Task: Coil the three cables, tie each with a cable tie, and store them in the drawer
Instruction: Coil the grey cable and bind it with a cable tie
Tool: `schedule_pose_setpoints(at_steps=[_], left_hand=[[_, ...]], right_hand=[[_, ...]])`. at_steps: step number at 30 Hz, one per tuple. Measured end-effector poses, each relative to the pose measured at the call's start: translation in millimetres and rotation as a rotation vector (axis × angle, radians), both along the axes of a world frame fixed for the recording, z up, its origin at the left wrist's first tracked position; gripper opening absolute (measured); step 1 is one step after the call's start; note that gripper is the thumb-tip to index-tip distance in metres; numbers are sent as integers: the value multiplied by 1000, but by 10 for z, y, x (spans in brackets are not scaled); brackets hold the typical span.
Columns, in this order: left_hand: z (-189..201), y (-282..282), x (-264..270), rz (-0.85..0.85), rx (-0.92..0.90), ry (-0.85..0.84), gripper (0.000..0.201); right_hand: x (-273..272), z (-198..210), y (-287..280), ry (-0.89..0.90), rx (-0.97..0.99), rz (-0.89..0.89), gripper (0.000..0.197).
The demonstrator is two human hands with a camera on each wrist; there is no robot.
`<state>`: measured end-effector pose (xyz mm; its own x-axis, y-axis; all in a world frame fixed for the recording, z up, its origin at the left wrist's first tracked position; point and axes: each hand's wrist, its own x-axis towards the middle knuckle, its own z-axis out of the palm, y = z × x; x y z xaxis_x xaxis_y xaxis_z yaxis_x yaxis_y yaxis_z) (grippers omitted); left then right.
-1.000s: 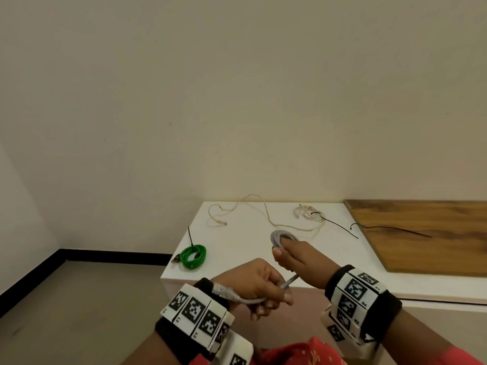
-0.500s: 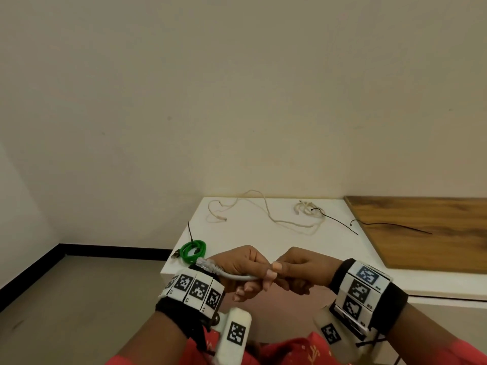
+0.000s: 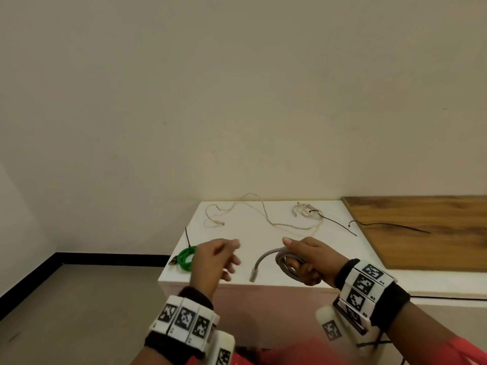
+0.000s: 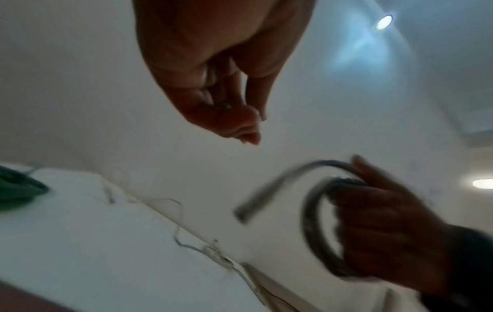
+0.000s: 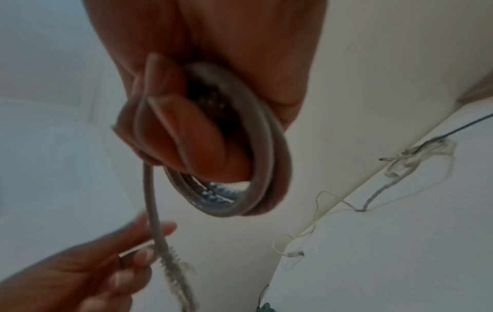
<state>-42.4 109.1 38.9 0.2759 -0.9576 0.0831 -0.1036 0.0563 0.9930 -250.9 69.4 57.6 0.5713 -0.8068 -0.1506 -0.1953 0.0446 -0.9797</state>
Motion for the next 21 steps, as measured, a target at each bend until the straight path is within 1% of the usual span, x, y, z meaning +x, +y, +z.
schedule_pose_setpoints(at_steps=[2,3,5,6,8,9,12,14,15,18,21], left_hand=[[38,142,-324,-148,-66,-43,12],[-4,165,-435,-177,-79,-90,21],[-91,143,-578,-180,-98,-225,40],[-127,115,-609,-171,-110,-306,45],[-134,71,-647,-172,-148,-407,44],[-110,63,-656,-185,-161,-406,41],[-36,79,-681,-188,-180,-257,25],[-35,84,-687,-123,-164,-186,16],[-48,84,-687,-85,-149,-167,16],[-76,77,-701,-27,-125,-57,14],[-77,79,-712,-41,-112,76,8]], right_hand=[[-6,-2,-7,-58,28,-44,48],[-7,6,-3,-80,37,-58,48],[-5,20,13,-110,45,-61,49],[3,23,26,-122,55,-49,49],[24,11,55,-150,83,-14,50],[46,0,64,-167,99,7,52],[108,-4,96,-215,138,61,55],[135,21,112,-227,136,71,55],[144,37,118,-224,125,62,55],[165,71,133,-212,72,-13,52],[188,64,124,-220,5,-166,52]])
